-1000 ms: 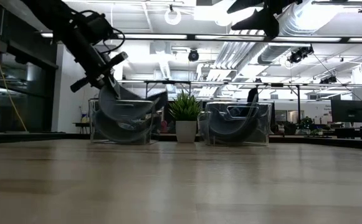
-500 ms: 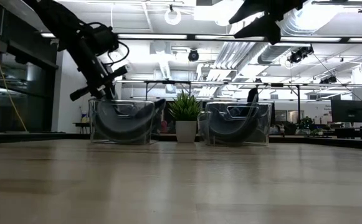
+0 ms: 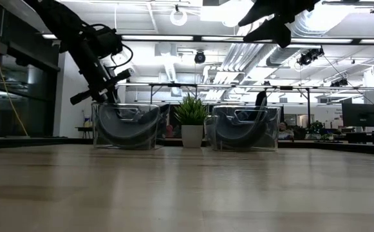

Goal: Pick & Place hat
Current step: Put the gray cap into the left transparent bin

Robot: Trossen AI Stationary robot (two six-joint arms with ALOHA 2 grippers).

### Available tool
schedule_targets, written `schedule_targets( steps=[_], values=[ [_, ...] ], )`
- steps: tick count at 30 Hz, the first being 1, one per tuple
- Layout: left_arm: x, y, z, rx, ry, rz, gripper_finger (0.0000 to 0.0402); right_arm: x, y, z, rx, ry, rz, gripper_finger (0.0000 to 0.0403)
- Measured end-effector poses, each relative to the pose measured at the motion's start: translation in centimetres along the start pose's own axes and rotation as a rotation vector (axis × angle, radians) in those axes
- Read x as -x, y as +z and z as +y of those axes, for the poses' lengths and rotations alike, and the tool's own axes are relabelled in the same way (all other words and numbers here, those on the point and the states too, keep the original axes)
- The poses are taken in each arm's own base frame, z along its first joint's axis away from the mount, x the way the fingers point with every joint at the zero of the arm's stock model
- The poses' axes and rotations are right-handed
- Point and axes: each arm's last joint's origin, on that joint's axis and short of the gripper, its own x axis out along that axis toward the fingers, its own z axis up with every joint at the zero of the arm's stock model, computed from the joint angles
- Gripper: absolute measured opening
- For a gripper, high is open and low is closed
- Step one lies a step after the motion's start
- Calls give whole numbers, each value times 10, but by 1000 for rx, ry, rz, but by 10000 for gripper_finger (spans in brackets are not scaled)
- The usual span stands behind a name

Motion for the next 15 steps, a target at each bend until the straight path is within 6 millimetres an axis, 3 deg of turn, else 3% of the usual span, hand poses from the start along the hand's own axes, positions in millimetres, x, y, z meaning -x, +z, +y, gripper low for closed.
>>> schedule_targets(
  steps=[7,15],
  values=[
    [0,0,0,-13,-3,3,39,0,-2,1,1,47,33,222],
    [0,1,-3,-56,-51,13,135,0,-2,2,0,63,41,222]
  ],
)
